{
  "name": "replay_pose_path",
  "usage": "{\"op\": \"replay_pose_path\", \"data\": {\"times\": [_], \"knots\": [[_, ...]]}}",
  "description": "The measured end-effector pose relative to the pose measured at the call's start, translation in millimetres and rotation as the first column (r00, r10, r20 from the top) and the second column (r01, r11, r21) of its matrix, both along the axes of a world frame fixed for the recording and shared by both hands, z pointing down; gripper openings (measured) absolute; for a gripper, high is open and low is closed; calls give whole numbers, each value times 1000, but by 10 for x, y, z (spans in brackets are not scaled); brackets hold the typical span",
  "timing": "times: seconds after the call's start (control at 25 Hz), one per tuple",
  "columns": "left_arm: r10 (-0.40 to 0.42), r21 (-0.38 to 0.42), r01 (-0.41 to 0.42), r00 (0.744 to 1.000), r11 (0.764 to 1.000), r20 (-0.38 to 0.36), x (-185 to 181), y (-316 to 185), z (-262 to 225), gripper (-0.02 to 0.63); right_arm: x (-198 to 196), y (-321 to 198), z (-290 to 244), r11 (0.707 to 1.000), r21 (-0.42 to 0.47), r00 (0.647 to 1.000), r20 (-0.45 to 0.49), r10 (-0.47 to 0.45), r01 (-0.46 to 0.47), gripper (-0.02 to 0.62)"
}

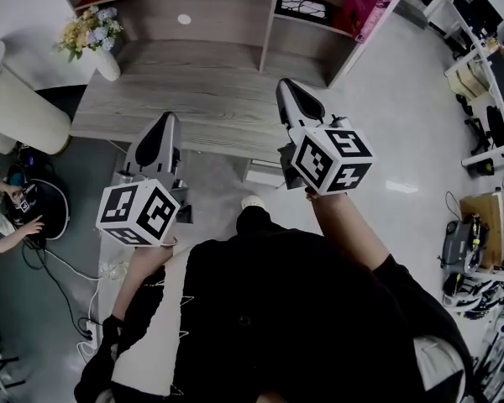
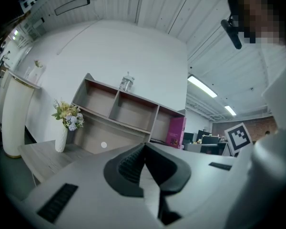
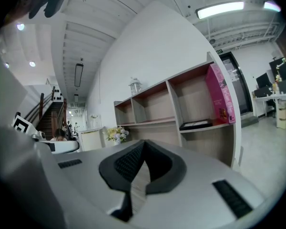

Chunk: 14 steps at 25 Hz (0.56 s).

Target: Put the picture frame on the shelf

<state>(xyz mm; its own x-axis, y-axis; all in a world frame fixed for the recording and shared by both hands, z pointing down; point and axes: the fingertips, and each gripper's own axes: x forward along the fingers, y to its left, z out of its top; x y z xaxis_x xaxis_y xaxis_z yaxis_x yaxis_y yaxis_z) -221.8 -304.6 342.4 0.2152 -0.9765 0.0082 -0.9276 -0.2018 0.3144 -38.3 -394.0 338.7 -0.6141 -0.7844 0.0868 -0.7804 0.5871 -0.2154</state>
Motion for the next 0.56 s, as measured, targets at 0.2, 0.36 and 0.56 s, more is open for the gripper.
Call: {"op": "replay_pose_path", "data": {"times": [0.2,0.36,0.56], "knots": [[-1,-1,1,1000,1000,-8,7,14,18,12,-10,27,12,1000,1,1000,-9,-3,3,5],[2,3,-2,1000,1000,-9,26,19,6,11,8,39,-3,1000,6,1000,-12,0,0,5],[4,9,-3,1000,1000,-11,38,37,-11,12,9,76,-8,1000,12,1000,-21,-2,2,5]]}}
